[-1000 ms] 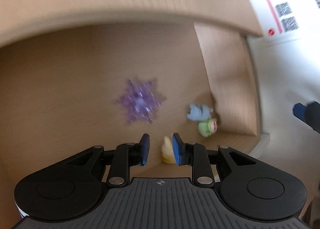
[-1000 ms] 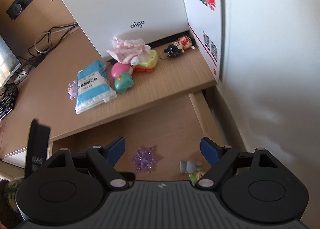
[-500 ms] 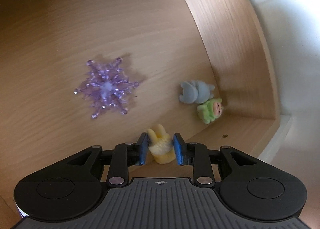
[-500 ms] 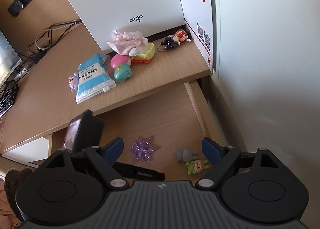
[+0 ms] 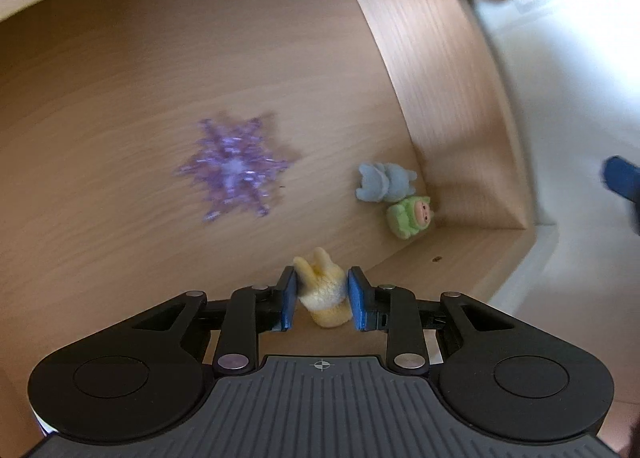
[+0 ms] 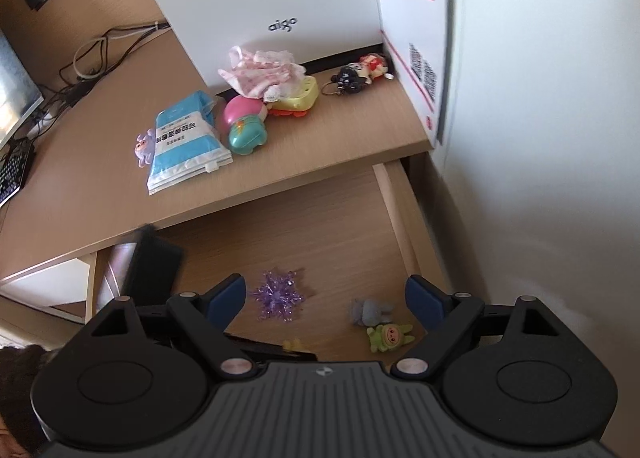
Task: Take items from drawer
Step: 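Lift the bunny with the left tool while the right tool grasps the purple snowflake, then set the bunny on the desk with the left tool while the right tool lifts the snowflake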
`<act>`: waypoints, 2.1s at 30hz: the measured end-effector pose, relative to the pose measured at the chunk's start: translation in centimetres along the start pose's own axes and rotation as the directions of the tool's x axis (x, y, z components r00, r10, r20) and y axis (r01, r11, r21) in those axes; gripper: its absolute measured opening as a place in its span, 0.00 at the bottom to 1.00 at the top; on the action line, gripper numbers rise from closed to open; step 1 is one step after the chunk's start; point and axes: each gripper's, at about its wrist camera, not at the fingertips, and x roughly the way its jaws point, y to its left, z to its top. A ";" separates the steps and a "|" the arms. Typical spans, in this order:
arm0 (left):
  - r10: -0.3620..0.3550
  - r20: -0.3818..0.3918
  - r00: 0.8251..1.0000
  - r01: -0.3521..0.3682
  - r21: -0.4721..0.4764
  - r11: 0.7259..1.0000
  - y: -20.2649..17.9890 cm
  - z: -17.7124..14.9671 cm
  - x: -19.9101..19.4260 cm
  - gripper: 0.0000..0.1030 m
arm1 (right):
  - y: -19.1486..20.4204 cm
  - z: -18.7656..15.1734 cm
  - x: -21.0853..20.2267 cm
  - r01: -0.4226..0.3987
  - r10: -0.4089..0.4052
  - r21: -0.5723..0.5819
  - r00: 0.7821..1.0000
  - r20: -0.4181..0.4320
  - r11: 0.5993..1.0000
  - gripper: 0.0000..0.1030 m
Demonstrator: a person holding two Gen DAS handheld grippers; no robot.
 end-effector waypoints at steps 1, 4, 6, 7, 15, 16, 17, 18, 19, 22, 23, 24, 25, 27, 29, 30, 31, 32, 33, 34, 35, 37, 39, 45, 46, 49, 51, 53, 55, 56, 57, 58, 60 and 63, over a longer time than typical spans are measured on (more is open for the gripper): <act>-0.005 0.018 1.000 0.005 -0.018 1.000 0.4 -0.4 -0.6 0.30 | 0.2 0.1 0.2 -0.003 0.003 -0.009 1.000 -0.003 1.000 0.85; -0.004 0.075 0.997 0.010 -0.081 0.997 2.4 -0.3 -3.0 0.30 | 0.8 0.4 0.8 -0.018 0.017 -0.032 1.000 -0.015 0.999 0.85; 0.003 0.116 0.993 0.012 -0.122 0.993 3.6 -1.0 -4.4 0.29 | 1.2 0.6 1.3 -0.029 0.028 -0.040 0.999 -0.024 0.999 0.85; 0.004 0.134 0.991 0.015 -0.140 0.990 4.4 -0.4 -5.5 0.29 | 1.5 0.7 1.7 -0.036 0.035 -0.045 0.999 -0.032 0.998 0.85; 0.114 0.267 0.957 -0.072 -0.165 0.984 5.9 -2.7 -11.0 0.30 | 3.5 1.4 8.7 -0.066 0.045 -0.107 0.980 -0.191 0.992 0.93; 0.133 0.277 0.952 -0.091 -0.160 0.983 5.9 -2.9 -11.6 0.30 | 3.7 1.3 10.0 -0.061 0.035 -0.109 0.974 -0.222 0.992 0.93; 0.151 0.285 0.947 -0.109 -0.159 0.981 5.9 -3.2 -12.0 0.30 | 3.9 1.2 11.3 -0.051 0.020 -0.118 0.967 -0.252 0.992 0.93; 0.165 0.292 0.942 -0.123 -0.158 0.980 5.9 -3.5 -12.2 0.30 | 4.2 1.1 12.5 -0.041 0.001 -0.136 0.960 -0.279 0.990 0.93; 0.177 0.298 0.938 -0.134 -0.157 0.978 5.8 -3.8 -12.5 0.30 | 4.6 0.9 13.5 -0.034 -0.016 -0.160 0.954 -0.300 0.987 0.93; 0.219 0.315 0.923 -0.183 -0.139 0.973 5.4 -4.7 -13.2 0.30 | 6.2 0.4 16.1 -0.041 -0.044 -0.227 0.934 -0.354 0.973 0.93; 0.233 0.321 0.918 -0.200 -0.134 0.971 5.3 -5.0 -13.4 0.30 | 6.6 0.3 16.8 -0.048 -0.046 -0.243 0.928 -0.370 0.969 0.93; 0.247 0.329 0.911 -0.216 -0.130 0.968 5.2 -5.2 -13.6 0.30 | 7.0 0.1 17.5 -0.054 -0.051 -0.259 0.922 -0.383 0.964 0.93; 0.258 0.339 0.905 -0.228 -0.127 0.965 5.2 -5.5 -13.8 0.30 | 7.4 0.0 18.3 -0.049 -0.068 -0.279 0.917 -0.393 0.959 0.93; 0.268 0.352 0.897 -0.236 -0.130 0.963 5.3 -5.9 -14.4 0.30 | 8.1 -0.1 19.6 -0.033 -0.105 -0.320 0.908 -0.405 0.947 0.93; 0.269 0.365 0.891 -0.233 -0.139 0.962 5.4 -6.1 -14.7 0.30 | 8.6 -0.1 20.6 -0.019 -0.134 -0.350 0.902 -0.410 0.937 0.93; 0.268 0.370 0.890 -0.231 -0.143 0.962 5.5 -6.2 -14.8 0.30 | 8.7 -0.1 20.9 -0.017 -0.142 -0.359 0.900 -0.412 0.933 0.93; 0.269 0.374 0.888 -0.231 -0.145 0.962 5.5 -6.4 -15.0 0.30 | 8.8 -0.1 21.2 -0.015 -0.148 -0.367 0.898 -0.413 0.930 0.93; 0.271 0.377 0.886 -0.232 -0.146 0.962 5.4 -6.3 -15.0 0.30 | 8.9 -0.1 21.5 -0.011 -0.155 -0.371 0.897 -0.414 0.929 0.94; 0.270 0.380 0.885 -0.232 -0.145 0.962 5.4 -6.3 -15.1 0.30 | 9.0 -0.1 21.6 -0.006 -0.160 -0.376 0.898 -0.410 0.927 0.95; 0.268 0.383 0.884 -0.230 -0.143 0.963 5.4 -6.4 -15.2 0.30 | 9.2 -0.1 21.7 -0.003 -0.165 -0.381 0.898 -0.407 0.925 0.95; 0.267 0.385 0.883 -0.229 -0.143 0.963 5.4 -6.5 -15.4 0.30 | 9.4 -0.1 21.7 -0.001 -0.169 -0.387 0.899 -0.404 0.922 0.95; 0.266 0.390 0.882 -0.227 -0.143 0.963 5.3 -6.3 -15.4 0.30 | 9.7 -0.3 21.7 0.003 -0.177 -0.404 0.902 -0.394 0.915 0.95; 0.263 0.393 0.881 -0.223 -0.146 0.964 5.2 -6.3 -15.4 0.30 | 10.2 -0.7 21.6 0.006 -0.188 -0.433 0.905 -0.381 0.901 0.92; 0.254 0.389 0.886 -0.220 -0.129 0.967 4.8 -6.3 -15.1 0.30 | 11.6 -1.5 19.8 -0.031 -0.165 -0.491 0.922 -0.351 0.870 0.51; 0.250 0.387 0.887 -0.219 -0.123 0.968 4.6 -6.3 -15.0 0.30 | 11.7 -1.6 19.6 -0.036 -0.162 -0.492 0.921 -0.354 0.870 0.51; 0.241 0.385 0.891 -0.218 -0.103 0.971 4.2 -6.2 -15.0 0.30 | 11.4 -2.1 19.1 -0.039 -0.155 -0.482 0.921 -0.356 0.875 0.51; 0.239 0.383 0.893 -0.223 -0.085 0.971 3.8 -6.0 -14.9 0.30 | 10.9 -2.3 18.4 -0.038 -0.145 -0.464 0.925 -0.352 0.885 0.51; 0.236 0.380 0.894 -0.229 -0.066 0.971 3.4 -5.8 -14.8 0.30 | 10.3 -2.3 17.3 -0.040 -0.127 -0.442 0.931 -0.343 0.896 0.51; 0.230 0.375 0.898 -0.230 -0.045 0.972 2.9 -5.5 -14.6 0.30 | 9.8 -2.3 15.7 -0.040 -0.108 -0.419 0.940 -0.323 0.907 0.51; 0.224 0.372 0.901 -0.229 -0.033 0.973 2.6 -5.4 -14.4 0.30 | 9.5 -2.2 14.8 -0.039 -0.096 -0.403 0.946 -0.308 0.914 0.51; 0.218 0.369 0.904 -0.226 -0.022 0.974 2.4 -5.3 -14.3 0.30 | 9.2 -2.1 13.8 -0.039 -0.082 -0.385 0.953 -0.293 0.922 0.51; 0.211 0.364 0.907 -0.223 -0.009 0.975 2.1 -5.1 -14.1 0.30 | 8.9 -2.1 12.8 -0.041 -0.069 -0.370 0.958 -0.278 0.928 0.51; 0.193 0.353 0.915 -0.211 0.013 0.977 1.8 -4.8 -13.6 0.30 | 8.4 -2.0 10.7 -0.041 -0.047 -0.346 0.969 -0.242 0.938 0.51; 0.151 0.345 0.926 -0.163 0.008 0.987 2.1 -4.1 -13.4 0.30 | 8.0 -2.2 7.8 -0.039 -0.023 -0.322 0.982 -0.187 0.946 0.51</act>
